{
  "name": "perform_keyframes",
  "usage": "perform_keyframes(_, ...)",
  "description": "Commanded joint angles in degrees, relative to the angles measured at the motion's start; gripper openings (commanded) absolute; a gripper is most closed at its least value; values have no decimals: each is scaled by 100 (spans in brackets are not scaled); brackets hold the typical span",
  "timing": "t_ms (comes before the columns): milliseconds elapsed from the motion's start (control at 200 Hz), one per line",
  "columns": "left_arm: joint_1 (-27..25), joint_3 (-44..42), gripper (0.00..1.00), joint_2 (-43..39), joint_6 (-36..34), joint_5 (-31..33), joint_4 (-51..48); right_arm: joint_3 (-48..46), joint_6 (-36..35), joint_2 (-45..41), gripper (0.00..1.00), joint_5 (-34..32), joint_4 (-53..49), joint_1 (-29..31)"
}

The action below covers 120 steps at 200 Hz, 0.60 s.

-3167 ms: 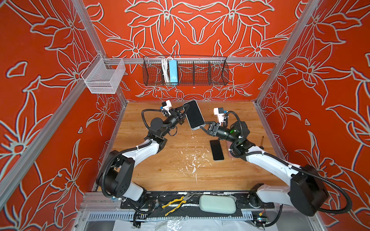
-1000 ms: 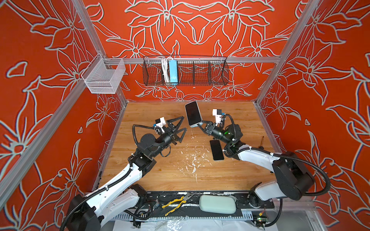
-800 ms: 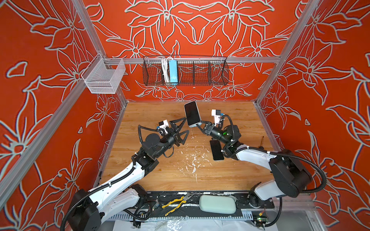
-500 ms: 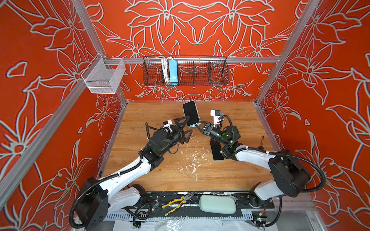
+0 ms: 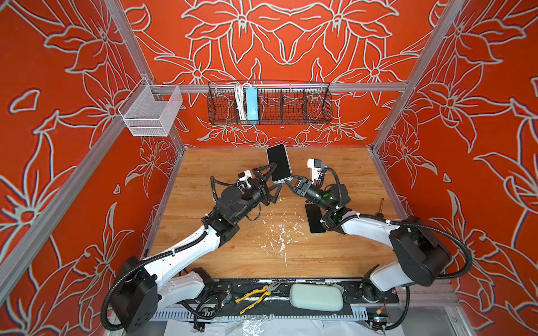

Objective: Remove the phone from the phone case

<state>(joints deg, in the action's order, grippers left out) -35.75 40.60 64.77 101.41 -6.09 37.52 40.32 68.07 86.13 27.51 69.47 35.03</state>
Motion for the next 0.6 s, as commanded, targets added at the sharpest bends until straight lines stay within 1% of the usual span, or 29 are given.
perform_keyframes(0, -41, 115, 97, -99, 101, -74, 280, -25, -40, 17, 7, -25, 495, 39)
perform_keyframes(160, -158, 21, 97, -155, 157, -17, 292, 22, -33, 89, 7, -50, 549, 39)
perform_keyframes(380, -161, -12, 97, -157, 230, 36, 404, 52, 61, 268, 7, -28, 719, 39)
perform_keyframes(596, -147, -126, 98, -93, 199, 330, 413, -23, 123, 246, 7, -50, 851, 42)
